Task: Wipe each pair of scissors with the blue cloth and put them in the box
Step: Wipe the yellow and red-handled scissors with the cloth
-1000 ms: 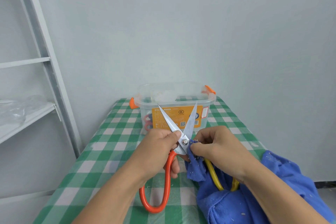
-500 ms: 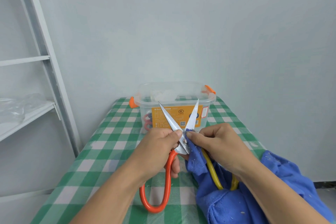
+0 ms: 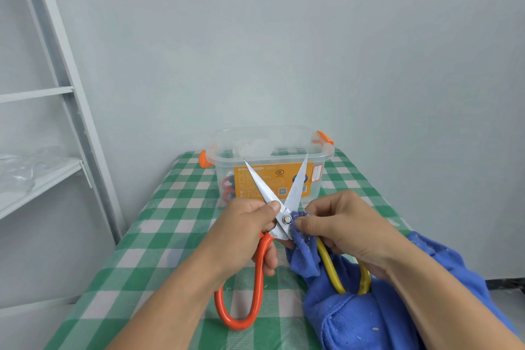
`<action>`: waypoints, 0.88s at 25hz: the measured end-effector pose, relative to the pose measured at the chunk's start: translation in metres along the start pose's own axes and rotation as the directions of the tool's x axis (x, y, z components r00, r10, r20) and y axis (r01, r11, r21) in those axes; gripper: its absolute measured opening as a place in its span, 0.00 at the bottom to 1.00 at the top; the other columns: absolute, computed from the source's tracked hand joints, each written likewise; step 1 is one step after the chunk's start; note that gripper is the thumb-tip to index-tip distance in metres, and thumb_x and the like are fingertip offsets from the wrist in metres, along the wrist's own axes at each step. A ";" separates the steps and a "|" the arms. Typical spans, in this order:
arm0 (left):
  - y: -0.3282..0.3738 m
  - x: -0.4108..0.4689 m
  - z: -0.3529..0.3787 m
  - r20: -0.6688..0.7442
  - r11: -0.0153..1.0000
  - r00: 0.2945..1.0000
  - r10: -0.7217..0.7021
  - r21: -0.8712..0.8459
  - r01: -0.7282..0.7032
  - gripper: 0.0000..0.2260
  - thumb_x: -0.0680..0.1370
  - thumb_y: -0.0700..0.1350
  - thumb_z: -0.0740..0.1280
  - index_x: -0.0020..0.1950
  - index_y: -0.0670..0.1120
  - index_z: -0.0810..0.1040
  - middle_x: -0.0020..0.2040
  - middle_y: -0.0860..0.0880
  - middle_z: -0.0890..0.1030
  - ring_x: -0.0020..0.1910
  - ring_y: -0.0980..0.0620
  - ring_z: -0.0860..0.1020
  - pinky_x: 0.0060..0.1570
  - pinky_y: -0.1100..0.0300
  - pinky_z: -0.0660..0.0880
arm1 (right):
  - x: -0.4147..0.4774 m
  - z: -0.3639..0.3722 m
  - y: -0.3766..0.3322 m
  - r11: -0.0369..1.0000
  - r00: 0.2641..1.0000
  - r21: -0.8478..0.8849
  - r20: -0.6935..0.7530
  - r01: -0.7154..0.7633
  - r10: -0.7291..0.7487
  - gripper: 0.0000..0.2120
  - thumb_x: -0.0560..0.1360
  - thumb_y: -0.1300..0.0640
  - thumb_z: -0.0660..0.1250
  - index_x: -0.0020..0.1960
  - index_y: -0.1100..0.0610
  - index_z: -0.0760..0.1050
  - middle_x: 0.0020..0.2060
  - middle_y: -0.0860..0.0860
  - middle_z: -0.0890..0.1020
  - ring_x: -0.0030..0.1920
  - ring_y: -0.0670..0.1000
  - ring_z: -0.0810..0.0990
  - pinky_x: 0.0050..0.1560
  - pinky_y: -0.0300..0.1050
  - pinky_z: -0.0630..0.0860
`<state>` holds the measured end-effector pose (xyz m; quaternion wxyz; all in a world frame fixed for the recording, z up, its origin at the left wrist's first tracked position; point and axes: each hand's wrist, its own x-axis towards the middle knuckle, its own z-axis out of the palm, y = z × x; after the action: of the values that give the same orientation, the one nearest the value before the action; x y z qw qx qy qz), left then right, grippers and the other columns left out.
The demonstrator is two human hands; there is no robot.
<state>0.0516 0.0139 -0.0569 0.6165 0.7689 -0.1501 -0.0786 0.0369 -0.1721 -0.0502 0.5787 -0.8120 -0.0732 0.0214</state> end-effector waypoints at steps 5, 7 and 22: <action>-0.002 0.001 -0.001 0.015 1.000 1.000 -0.006 0.011 0.006 0.16 0.84 0.48 0.60 0.45 0.35 0.73 0.23 0.45 0.75 0.21 0.45 0.74 0.28 0.54 0.77 | -0.001 0.005 0.002 0.996 0.997 -0.076 -0.060 0.039 -0.043 0.11 0.72 0.64 0.72 0.31 0.63 0.78 0.26 0.53 0.74 0.28 0.49 0.67 0.32 0.42 0.65; -0.002 0.001 0.000 0.016 1.000 1.000 -0.006 0.020 0.006 0.17 0.84 0.48 0.60 0.46 0.35 0.73 0.24 0.44 0.74 0.21 0.46 0.74 0.28 0.55 0.76 | 0.000 0.006 0.003 0.993 0.993 -0.103 -0.095 0.060 -0.069 0.16 0.73 0.60 0.72 0.27 0.59 0.75 0.25 0.54 0.71 0.29 0.50 0.65 0.33 0.43 0.63; -0.001 0.000 0.001 0.020 1.000 1.000 0.009 -0.001 -0.009 0.17 0.84 0.49 0.61 0.38 0.43 0.70 0.24 0.49 0.71 0.27 0.41 0.75 0.34 0.44 0.76 | 0.006 0.006 -0.003 1.000 0.996 0.005 -0.081 -0.030 0.030 0.21 0.73 0.54 0.74 0.33 0.69 0.72 0.24 0.54 0.64 0.25 0.51 0.58 0.27 0.40 0.56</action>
<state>0.0515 0.0128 -0.0583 0.6156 0.7672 -0.1594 -0.0835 0.0419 -0.1646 -0.0490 0.5822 -0.8122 -0.0375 -0.0026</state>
